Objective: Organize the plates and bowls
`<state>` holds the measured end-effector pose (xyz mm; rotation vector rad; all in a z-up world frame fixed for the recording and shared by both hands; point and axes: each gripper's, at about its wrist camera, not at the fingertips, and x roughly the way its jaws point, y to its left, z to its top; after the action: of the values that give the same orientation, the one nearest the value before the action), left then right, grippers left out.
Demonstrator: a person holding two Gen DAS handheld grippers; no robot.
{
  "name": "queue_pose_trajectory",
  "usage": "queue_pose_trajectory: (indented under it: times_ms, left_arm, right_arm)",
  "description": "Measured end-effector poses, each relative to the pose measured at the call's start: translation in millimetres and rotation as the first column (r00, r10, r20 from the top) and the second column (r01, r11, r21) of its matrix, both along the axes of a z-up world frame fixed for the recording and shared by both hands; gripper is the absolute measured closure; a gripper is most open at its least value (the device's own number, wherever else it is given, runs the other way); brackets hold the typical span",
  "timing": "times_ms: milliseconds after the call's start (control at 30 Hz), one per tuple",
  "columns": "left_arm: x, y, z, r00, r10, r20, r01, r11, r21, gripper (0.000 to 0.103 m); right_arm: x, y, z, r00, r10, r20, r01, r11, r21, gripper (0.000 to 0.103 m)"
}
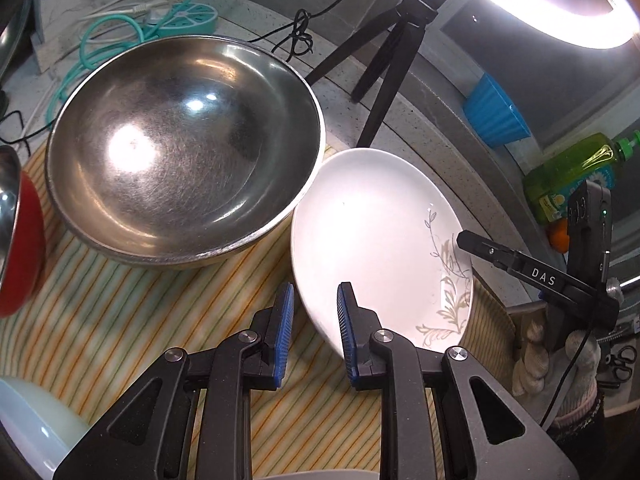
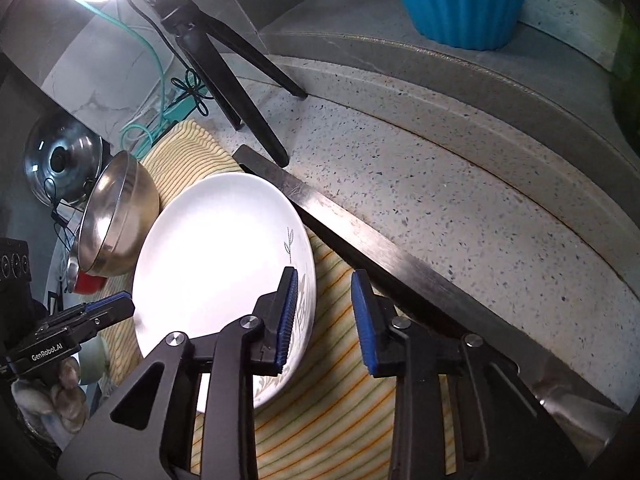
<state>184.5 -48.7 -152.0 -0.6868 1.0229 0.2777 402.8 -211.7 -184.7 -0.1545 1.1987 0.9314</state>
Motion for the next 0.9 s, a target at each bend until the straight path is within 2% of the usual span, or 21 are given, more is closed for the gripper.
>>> queue_pose_trajectory:
  times_ms: [367,667,900]
  left_arm:
    - [8,2,-8,1.000,-0.016,-0.017,0.016,1.000,-0.002,0.086]
    - [12,-2,-7,0.998,-0.046,-0.034,0.047,0.998,0.043,0.086]
    - [11,-5,0,0.997,-0.075,-0.029,0.077,0.995,0.069,0.086]
  right_arm:
    - [3,16,-13,0.998,0.041,-0.053,-0.040,0.999,0.008,0.093]
    - [-7,20,-7,0.999,0.047,0.002,-0.047,0.998,-0.035,0.093]
    - [-15,10,-5,0.999,0.040,-0.010,-0.040,0.999,-0.032,0.093]
